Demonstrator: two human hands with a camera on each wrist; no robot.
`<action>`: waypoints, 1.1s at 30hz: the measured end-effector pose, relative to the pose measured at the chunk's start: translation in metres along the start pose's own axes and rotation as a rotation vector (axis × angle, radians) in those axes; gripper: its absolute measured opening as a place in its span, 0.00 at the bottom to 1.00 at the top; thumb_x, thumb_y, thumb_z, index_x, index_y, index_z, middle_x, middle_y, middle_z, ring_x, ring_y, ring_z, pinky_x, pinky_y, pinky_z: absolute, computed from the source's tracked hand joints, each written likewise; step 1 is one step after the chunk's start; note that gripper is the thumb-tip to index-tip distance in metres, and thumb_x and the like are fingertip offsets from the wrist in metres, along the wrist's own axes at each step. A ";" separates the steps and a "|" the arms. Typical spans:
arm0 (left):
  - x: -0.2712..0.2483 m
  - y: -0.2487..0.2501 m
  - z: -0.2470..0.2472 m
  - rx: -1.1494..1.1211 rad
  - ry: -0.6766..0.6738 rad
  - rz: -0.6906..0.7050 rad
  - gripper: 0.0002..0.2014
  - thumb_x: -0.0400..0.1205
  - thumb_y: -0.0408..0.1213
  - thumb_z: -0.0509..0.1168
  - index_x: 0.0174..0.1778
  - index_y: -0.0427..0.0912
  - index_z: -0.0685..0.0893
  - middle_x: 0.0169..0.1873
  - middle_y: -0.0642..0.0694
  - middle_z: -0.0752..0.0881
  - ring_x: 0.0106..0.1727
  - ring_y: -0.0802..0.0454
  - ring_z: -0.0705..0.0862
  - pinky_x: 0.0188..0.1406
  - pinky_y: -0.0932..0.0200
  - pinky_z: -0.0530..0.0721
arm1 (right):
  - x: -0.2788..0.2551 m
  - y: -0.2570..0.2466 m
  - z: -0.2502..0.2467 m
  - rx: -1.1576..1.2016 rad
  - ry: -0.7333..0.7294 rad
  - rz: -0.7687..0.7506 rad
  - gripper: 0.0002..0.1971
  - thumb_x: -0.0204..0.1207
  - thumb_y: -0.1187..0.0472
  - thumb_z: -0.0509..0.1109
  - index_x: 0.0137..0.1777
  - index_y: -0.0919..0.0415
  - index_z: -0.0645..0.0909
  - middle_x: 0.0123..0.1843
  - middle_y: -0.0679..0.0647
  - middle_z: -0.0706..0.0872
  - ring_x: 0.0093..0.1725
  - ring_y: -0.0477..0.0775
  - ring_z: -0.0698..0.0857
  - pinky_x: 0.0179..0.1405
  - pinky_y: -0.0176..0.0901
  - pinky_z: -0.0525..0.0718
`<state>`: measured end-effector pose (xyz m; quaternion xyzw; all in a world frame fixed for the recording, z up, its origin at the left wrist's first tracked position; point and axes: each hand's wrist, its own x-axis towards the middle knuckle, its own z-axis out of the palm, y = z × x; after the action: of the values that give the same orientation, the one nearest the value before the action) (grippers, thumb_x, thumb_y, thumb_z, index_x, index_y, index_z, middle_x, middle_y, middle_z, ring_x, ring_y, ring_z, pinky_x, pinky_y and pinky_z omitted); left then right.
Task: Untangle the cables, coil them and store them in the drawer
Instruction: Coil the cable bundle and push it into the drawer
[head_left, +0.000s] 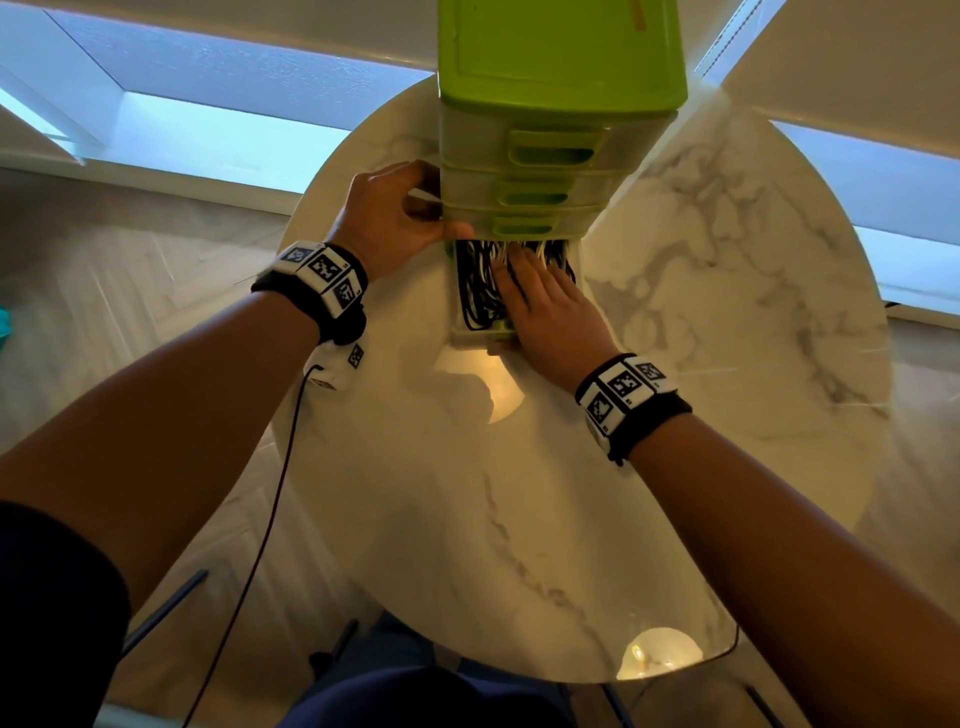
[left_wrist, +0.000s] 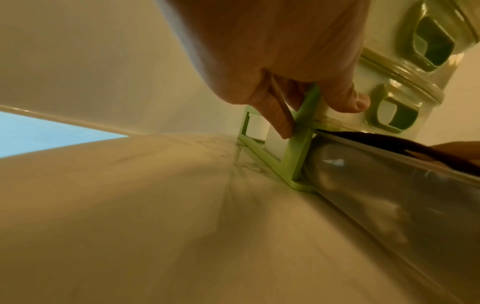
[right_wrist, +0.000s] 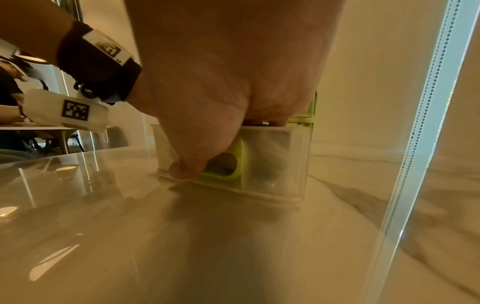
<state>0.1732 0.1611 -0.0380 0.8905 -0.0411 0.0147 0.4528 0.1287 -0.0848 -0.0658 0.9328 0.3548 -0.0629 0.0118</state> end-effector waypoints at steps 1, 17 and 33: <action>0.001 0.000 0.001 -0.032 -0.031 -0.016 0.27 0.74 0.47 0.83 0.63 0.36 0.86 0.57 0.47 0.87 0.46 0.62 0.85 0.49 0.79 0.80 | 0.000 -0.001 -0.002 -0.006 -0.005 0.008 0.49 0.74 0.35 0.73 0.84 0.70 0.64 0.83 0.71 0.68 0.83 0.71 0.68 0.80 0.66 0.71; -0.018 -0.002 0.029 -0.100 -0.121 -0.124 0.61 0.66 0.50 0.87 0.86 0.37 0.54 0.80 0.40 0.60 0.77 0.47 0.74 0.73 0.48 0.83 | -0.029 0.051 -0.013 0.757 0.122 0.456 0.80 0.47 0.33 0.89 0.88 0.61 0.39 0.89 0.60 0.49 0.87 0.60 0.52 0.86 0.56 0.56; -0.020 -0.006 0.041 -0.132 0.127 -0.117 0.38 0.71 0.42 0.86 0.71 0.36 0.73 0.67 0.47 0.77 0.61 0.48 0.88 0.57 0.58 0.90 | 0.024 0.062 -0.019 1.007 0.375 0.504 0.43 0.56 0.47 0.90 0.67 0.56 0.71 0.61 0.48 0.85 0.56 0.48 0.84 0.56 0.46 0.86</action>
<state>0.1530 0.1329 -0.0683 0.8568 0.0387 0.0420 0.5125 0.1896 -0.1138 -0.0512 0.8742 0.0449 -0.0531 -0.4807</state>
